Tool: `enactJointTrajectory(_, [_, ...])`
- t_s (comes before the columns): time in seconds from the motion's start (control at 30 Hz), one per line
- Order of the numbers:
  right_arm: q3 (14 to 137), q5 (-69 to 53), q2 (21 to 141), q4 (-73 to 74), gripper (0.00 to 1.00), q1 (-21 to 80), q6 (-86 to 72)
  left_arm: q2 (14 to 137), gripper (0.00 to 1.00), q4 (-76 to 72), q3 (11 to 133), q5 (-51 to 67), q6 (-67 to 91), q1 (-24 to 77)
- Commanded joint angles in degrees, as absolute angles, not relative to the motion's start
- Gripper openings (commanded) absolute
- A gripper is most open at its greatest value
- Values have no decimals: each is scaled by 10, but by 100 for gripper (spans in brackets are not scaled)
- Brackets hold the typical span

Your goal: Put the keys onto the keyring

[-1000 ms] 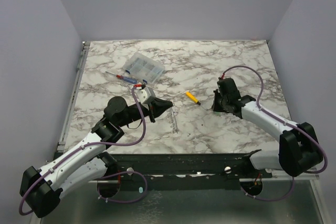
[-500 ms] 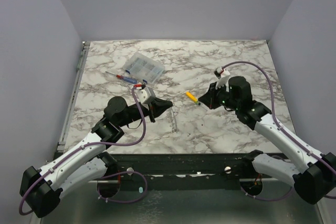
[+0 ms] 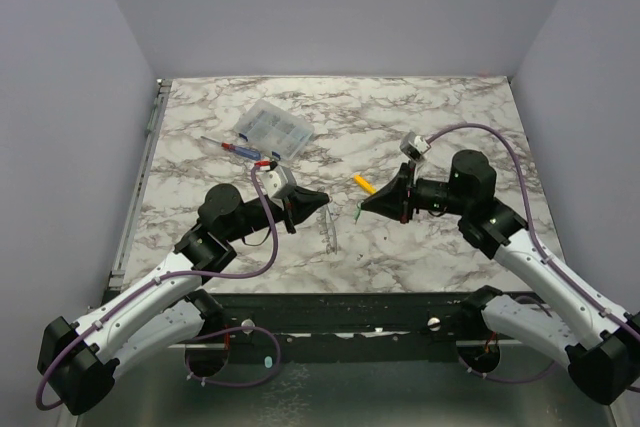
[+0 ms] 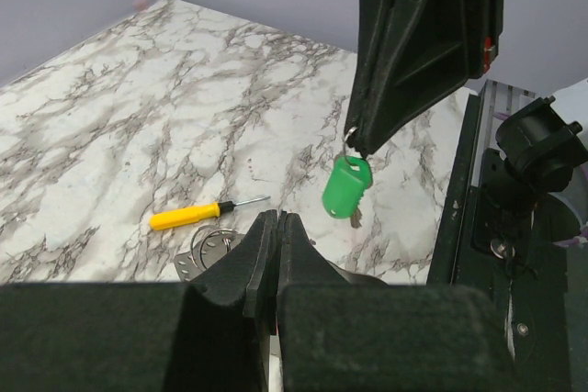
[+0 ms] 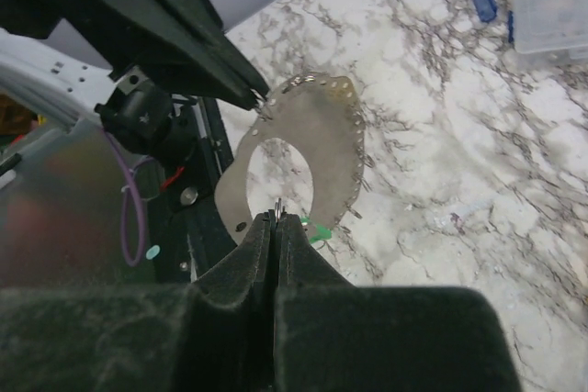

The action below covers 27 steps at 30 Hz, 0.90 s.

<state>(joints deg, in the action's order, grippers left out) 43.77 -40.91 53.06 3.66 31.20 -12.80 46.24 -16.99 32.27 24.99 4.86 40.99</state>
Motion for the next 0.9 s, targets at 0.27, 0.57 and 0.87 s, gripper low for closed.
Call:
enactJointTrajectory(0.27, [445,-503,520,5,1,326,-118,461,0,-173,345,250,43,413])
enactJointTrajectory(0.57, [481,-504,553,12,1,348,-101,461,0,-173,343,249,41,421])
enactJointTrajectory(0.87, [496,-539,590,-44,1,354,-103,451,0,-174,343,268,38,428])
